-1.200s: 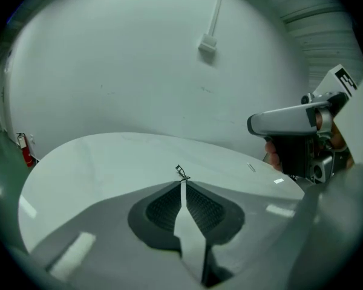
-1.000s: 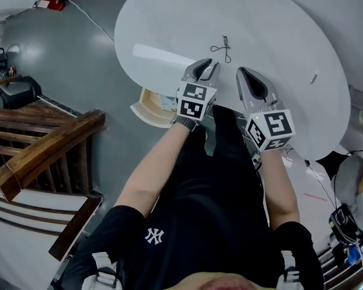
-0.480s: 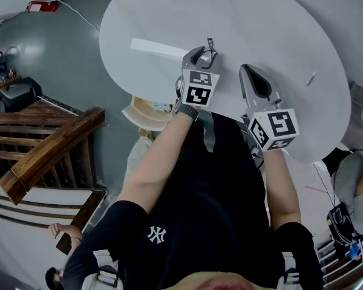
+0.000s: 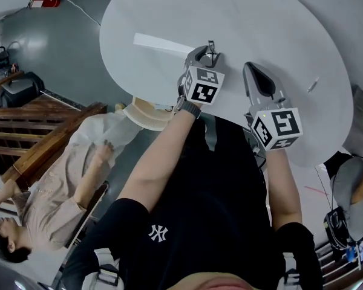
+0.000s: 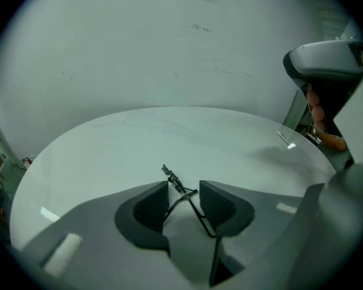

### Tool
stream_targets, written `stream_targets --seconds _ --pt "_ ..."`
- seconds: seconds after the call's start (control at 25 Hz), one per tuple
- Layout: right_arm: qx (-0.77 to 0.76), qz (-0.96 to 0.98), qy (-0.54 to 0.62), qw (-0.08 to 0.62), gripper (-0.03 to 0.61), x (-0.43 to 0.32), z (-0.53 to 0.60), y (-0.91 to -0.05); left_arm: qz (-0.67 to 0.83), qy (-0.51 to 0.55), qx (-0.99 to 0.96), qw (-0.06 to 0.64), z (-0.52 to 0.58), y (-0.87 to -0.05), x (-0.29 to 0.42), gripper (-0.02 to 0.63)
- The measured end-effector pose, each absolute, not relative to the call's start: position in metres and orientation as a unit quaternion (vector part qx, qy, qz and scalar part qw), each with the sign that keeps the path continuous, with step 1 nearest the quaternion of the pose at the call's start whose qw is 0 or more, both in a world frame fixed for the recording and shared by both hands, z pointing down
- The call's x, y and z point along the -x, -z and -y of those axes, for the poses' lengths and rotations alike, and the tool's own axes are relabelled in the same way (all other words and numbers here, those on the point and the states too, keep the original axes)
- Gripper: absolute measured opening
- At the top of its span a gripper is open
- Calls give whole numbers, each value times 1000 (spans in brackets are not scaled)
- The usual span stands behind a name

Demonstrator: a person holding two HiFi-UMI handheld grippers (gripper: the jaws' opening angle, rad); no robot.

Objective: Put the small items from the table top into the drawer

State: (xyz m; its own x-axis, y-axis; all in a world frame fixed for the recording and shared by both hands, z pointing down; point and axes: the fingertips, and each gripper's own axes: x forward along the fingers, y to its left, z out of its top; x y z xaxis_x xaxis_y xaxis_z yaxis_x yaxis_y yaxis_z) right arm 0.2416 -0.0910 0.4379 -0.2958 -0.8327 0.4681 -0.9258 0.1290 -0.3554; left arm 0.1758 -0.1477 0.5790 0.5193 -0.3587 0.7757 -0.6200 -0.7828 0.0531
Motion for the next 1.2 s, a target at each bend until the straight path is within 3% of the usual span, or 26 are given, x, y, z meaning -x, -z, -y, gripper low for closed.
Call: stream_targets --seconds 0.08,0.8,1.2 --pt "-589 746 -300 79 23 -243 92 -439 286 -401 -855 162 148 -581 -175 134" --pt "-568 768 -286 76 23 -218 101 -424 317 -353 -862 178 149 -549 -151 121" --pt "-558 784 -261 73 23 -170 88 -402 334 -308 -872 180 127 -509 -107 121"
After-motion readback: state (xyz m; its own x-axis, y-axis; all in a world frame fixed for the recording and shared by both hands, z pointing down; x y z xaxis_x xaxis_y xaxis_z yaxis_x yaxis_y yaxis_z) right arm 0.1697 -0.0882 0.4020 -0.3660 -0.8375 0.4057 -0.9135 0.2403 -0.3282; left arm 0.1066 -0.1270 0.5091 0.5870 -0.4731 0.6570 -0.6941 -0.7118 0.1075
